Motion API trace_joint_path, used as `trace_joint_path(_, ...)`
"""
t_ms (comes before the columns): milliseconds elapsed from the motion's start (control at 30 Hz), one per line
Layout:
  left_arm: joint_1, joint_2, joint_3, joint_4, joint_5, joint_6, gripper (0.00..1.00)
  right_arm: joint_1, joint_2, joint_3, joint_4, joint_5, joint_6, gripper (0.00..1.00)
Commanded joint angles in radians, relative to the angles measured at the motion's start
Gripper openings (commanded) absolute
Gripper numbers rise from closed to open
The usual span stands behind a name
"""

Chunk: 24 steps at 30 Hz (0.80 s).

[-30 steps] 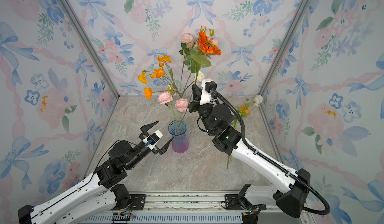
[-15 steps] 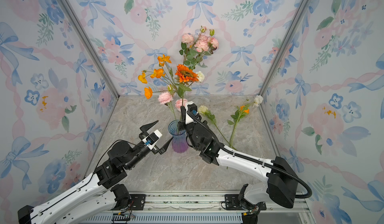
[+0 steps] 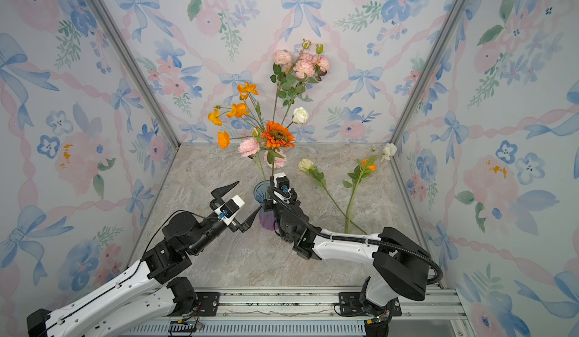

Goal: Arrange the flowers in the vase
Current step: 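Lower the gerbera stem into the blue-purple vase with right gripper, then open right gripper and draw back from the vase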

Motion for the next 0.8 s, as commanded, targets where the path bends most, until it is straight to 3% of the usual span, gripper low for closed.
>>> trace_joint_path(0,0.007,0.002,0.010,0.027,0.016,-0.015,0.98,0.033,0.020,-0.002,0.114,0.073,-0.041,0.09)
trace_joint_path(167,0.006,0.000,0.011,0.026,0.022,-0.016,0.98,0.047,0.013,-0.002,0.100,0.117,-0.060,0.11)
trace_joint_path(267,0.007,0.002,0.011,0.024,0.026,-0.017,0.98,0.047,-0.005,0.000,0.035,0.134,-0.050,0.18)
trace_joint_path(567,0.006,0.003,0.013,0.023,0.031,-0.018,0.98,0.047,-0.103,0.003,-0.221,0.136,0.033,0.25)
trace_joint_path(767,0.006,0.005,0.013,0.023,0.038,-0.019,0.98,0.044,-0.173,0.002,-0.353,0.114,0.067,0.37)
